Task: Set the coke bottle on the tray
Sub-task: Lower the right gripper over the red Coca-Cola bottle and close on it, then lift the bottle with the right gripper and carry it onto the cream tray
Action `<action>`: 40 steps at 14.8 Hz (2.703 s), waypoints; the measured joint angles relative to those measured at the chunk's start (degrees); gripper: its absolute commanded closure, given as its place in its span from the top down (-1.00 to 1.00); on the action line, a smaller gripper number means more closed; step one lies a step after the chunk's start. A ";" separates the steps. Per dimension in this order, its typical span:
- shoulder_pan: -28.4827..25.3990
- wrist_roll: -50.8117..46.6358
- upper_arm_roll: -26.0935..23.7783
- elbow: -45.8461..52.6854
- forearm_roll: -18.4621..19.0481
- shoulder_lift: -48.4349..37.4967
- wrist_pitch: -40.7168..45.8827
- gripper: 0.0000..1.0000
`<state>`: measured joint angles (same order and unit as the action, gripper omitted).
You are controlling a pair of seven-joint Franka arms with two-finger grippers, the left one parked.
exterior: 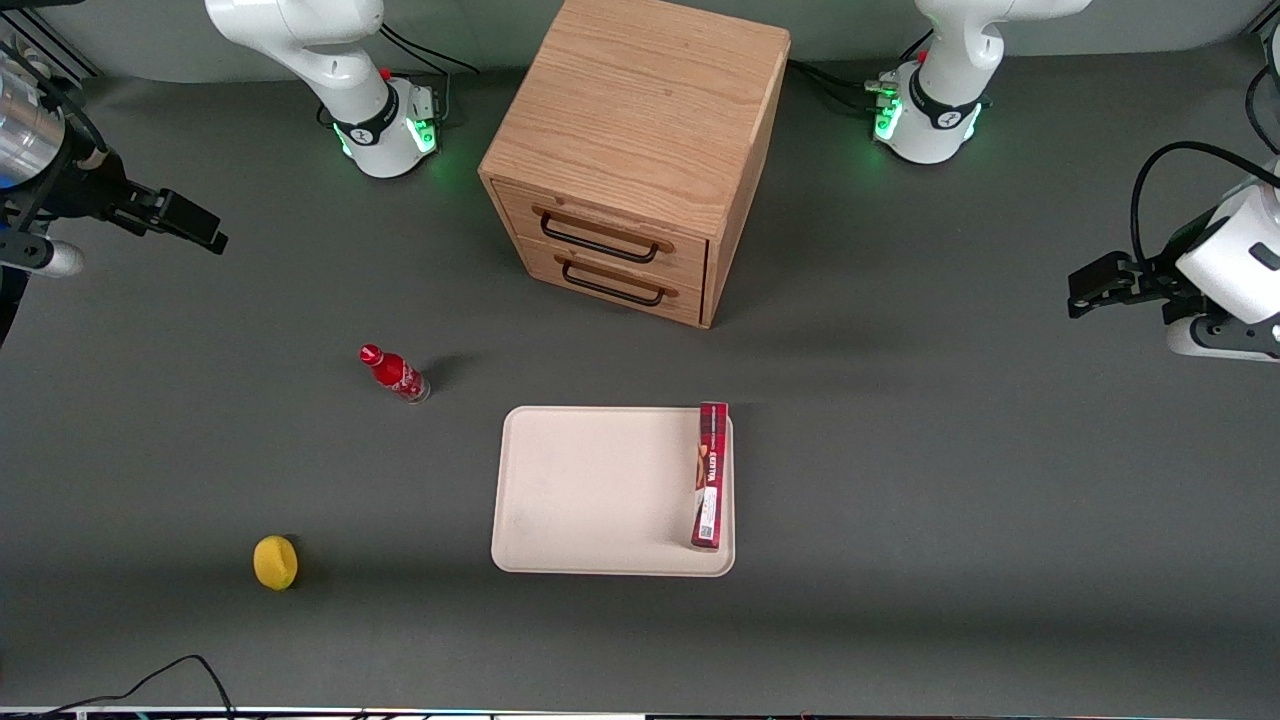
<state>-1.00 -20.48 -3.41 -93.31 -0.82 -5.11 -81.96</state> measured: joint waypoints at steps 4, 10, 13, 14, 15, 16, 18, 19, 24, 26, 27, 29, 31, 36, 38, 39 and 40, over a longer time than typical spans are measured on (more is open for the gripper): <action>-0.08 -0.01 -0.07 1.04 -0.07 0.69 1.44 1.00; -0.59 -0.35 -3.91 -6.74 -2.76 1.36 -6.57 1.00; -0.71 -2.01 -5.56 -19.71 -2.78 2.61 -23.80 1.00; -0.72 -2.34 -5.90 -24.00 -2.72 3.21 -29.69 1.00; -0.72 -2.42 -6.11 -27.90 -2.43 3.76 -35.02 1.00; -0.72 -2.44 -6.17 -31.39 -1.94 4.36 -39.83 1.00; -0.71 -2.44 -6.17 -36.29 -1.14 5.86 -47.18 1.00; -0.71 -2.44 -6.17 -37.98 -0.92 6.65 -50.45 1.00; -0.68 -5.00 -6.12 -40.40 3.44 9.69 -56.80 -0.29; -0.68 -5.26 -6.13 -40.38 3.98 9.72 -57.09 -1.00; -0.68 -5.30 -6.13 -40.37 4.04 9.72 -57.16 -1.00; -0.70 -5.38 -6.19 -40.30 4.07 9.70 -57.18 -1.00; -0.71 -5.47 -6.32 -40.20 4.10 9.63 -57.19 -1.00; -0.71 -5.18 -6.50 -36.24 4.55 7.26 -48.25 -1.00; -0.68 -3.69 -6.30 -30.06 4.65 4.42 -37.73 -1.00; -0.67 -2.96 -6.09 -26.14 4.65 3.25 -32.15 -1.00; -0.67 -2.41 -5.97 -21.61 4.65 2.57 -26.60 -1.00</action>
<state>-1.66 -22.90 -9.37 -114.91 3.83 -2.54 -108.57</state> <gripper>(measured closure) 0.617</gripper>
